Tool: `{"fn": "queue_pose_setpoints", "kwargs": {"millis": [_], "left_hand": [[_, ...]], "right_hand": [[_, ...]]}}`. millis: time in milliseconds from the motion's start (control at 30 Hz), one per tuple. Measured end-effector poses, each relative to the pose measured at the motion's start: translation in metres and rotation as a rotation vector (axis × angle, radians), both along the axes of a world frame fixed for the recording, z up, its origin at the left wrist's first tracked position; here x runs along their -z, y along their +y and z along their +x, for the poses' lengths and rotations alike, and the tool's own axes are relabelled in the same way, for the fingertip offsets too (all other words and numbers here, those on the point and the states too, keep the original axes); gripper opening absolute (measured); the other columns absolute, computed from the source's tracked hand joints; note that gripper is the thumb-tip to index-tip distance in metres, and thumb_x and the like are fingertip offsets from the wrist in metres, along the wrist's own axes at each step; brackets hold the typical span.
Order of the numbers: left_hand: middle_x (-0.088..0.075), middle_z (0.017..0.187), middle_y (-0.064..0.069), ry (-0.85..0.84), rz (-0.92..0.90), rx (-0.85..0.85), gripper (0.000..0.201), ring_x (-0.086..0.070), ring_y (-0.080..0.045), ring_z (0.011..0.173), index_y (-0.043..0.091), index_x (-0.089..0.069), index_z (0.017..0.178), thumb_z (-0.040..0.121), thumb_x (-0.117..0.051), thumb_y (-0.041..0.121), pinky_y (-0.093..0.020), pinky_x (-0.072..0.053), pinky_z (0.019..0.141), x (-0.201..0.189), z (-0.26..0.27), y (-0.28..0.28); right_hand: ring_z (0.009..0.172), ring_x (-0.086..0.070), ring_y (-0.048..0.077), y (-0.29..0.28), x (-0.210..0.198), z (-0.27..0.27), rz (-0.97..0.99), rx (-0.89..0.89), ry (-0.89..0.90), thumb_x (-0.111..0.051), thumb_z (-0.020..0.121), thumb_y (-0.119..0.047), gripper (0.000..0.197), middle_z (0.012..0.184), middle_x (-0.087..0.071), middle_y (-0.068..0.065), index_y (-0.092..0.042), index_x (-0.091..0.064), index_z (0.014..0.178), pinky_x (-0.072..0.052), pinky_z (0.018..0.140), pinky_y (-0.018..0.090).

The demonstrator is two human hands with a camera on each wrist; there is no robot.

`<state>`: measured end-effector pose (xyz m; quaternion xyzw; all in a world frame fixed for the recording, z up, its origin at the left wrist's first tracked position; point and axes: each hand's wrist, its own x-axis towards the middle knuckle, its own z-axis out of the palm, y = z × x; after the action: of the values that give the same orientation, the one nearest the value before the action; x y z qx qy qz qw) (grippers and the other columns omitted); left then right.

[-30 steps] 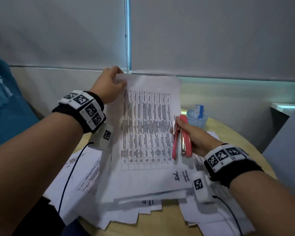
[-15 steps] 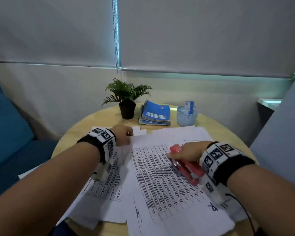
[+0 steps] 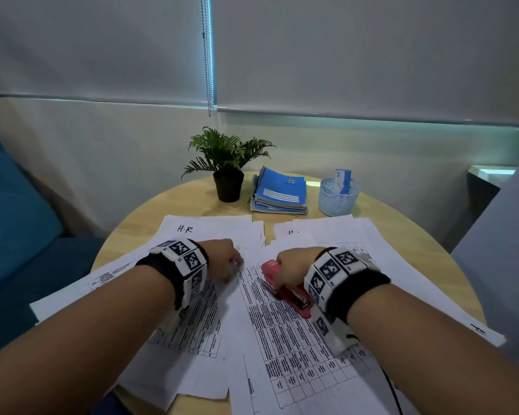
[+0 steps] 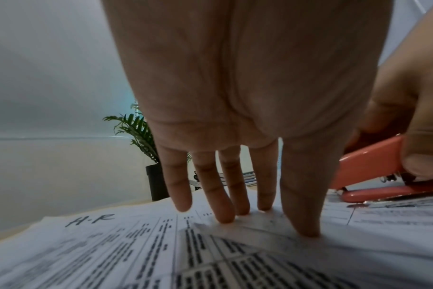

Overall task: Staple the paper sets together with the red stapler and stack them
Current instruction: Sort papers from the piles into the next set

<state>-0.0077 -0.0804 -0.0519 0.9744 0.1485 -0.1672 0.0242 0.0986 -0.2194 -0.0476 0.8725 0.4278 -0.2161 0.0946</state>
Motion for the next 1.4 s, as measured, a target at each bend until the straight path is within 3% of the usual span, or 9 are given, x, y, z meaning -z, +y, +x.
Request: {"fn": "queue_pose_setpoints", "kwargs": {"millis": [100,167,267,367,767,967,1100,1233,1400], "left_hand": [[-0.045,0.131,-0.005,-0.014,-0.024,0.0,0.04,-0.048,-0.023,0.119,0.026,-0.05,0.135,0.096,-0.045,0.03,-0.03,-0.037,0.099,0.001,-0.001,0.001],[-0.045,0.133,-0.002,-0.018,-0.042,-0.01,0.041,-0.047,-0.02,0.122,0.026,-0.05,0.135,0.094,-0.05,0.028,-0.029,-0.036,0.101,0.002,-0.001,0.002],[-0.044,0.139,0.004,-0.023,-0.09,-0.02,0.044,-0.043,-0.016,0.127,0.027,-0.053,0.133,0.09,-0.058,0.025,-0.03,-0.033,0.107,0.005,0.001,0.008],[-0.045,0.14,0.006,-0.02,-0.11,-0.035,0.047,-0.043,-0.015,0.128,0.032,-0.053,0.132,0.086,-0.062,0.028,-0.031,-0.034,0.108,0.007,0.0,0.015],[-0.042,0.142,0.002,0.0,-0.12,0.006,0.05,-0.042,-0.019,0.128,0.033,-0.048,0.136,0.087,-0.061,0.028,-0.032,-0.034,0.105,0.009,0.002,0.017],[-0.034,0.149,0.008,0.019,-0.098,0.06,0.053,-0.035,-0.015,0.135,0.03,-0.044,0.139,0.089,-0.058,0.023,-0.03,-0.028,0.109,0.008,0.001,0.014],[-0.033,0.15,0.012,0.002,-0.123,0.016,0.054,-0.033,-0.012,0.136,0.032,-0.045,0.138,0.087,-0.059,0.02,-0.031,-0.026,0.111,0.01,0.002,0.015],[-0.034,0.15,0.009,0.008,-0.124,0.016,0.051,-0.035,-0.014,0.136,0.032,-0.046,0.136,0.088,-0.056,0.018,-0.033,-0.029,0.112,0.012,0.003,0.014],[-0.033,0.15,0.009,0.016,-0.122,0.022,0.049,-0.035,-0.015,0.136,0.032,-0.046,0.137,0.09,-0.054,0.019,-0.032,-0.029,0.112,0.009,0.002,0.013]], "right_hand": [[0.112,-0.055,0.028,-0.001,0.002,-0.01,-0.033,-0.099,-0.08,-0.041,0.098,-0.035,0.04,0.125,-0.054,0.009,-0.011,-0.046,0.129,-0.044,0.09,0.038],[0.113,-0.052,0.031,0.005,0.007,-0.013,-0.027,-0.113,-0.078,-0.036,0.1,-0.031,0.037,0.13,-0.045,0.012,-0.012,-0.042,0.131,-0.042,0.092,0.041],[0.116,-0.052,0.03,0.017,0.007,-0.015,0.016,-0.02,-0.041,-0.042,0.099,-0.028,0.04,0.132,-0.046,0.013,-0.01,-0.036,0.134,-0.042,0.087,0.037],[0.125,-0.047,0.03,0.026,0.004,-0.014,0.037,0.023,-0.031,-0.043,0.1,-0.022,0.047,0.139,-0.043,0.015,-0.002,-0.028,0.14,-0.04,0.096,0.035],[0.126,-0.046,0.028,0.043,0.01,-0.014,0.064,0.027,-0.057,-0.041,0.1,-0.018,0.046,0.139,-0.042,0.013,-0.003,-0.028,0.141,-0.041,0.097,0.035],[0.126,-0.047,0.029,0.038,0.005,-0.01,0.06,0.004,-0.072,-0.044,0.1,-0.024,0.046,0.138,-0.043,0.014,-0.004,-0.033,0.139,-0.041,0.1,0.038],[0.113,-0.055,0.028,0.039,0.013,-0.002,-0.013,-0.092,-0.164,-0.046,0.098,-0.029,0.038,0.128,-0.05,0.012,-0.009,-0.04,0.13,-0.045,0.089,0.037],[0.102,-0.057,0.031,0.049,0.021,0.006,-0.151,-0.236,-0.253,-0.062,0.089,-0.029,0.044,0.118,-0.048,0.011,-0.015,-0.045,0.127,-0.051,0.083,0.04],[0.099,-0.057,0.03,0.054,0.024,0.013,-0.196,-0.287,-0.27,-0.058,0.091,-0.03,0.035,0.114,-0.049,0.009,-0.016,-0.047,0.121,-0.05,0.082,0.041]]}}
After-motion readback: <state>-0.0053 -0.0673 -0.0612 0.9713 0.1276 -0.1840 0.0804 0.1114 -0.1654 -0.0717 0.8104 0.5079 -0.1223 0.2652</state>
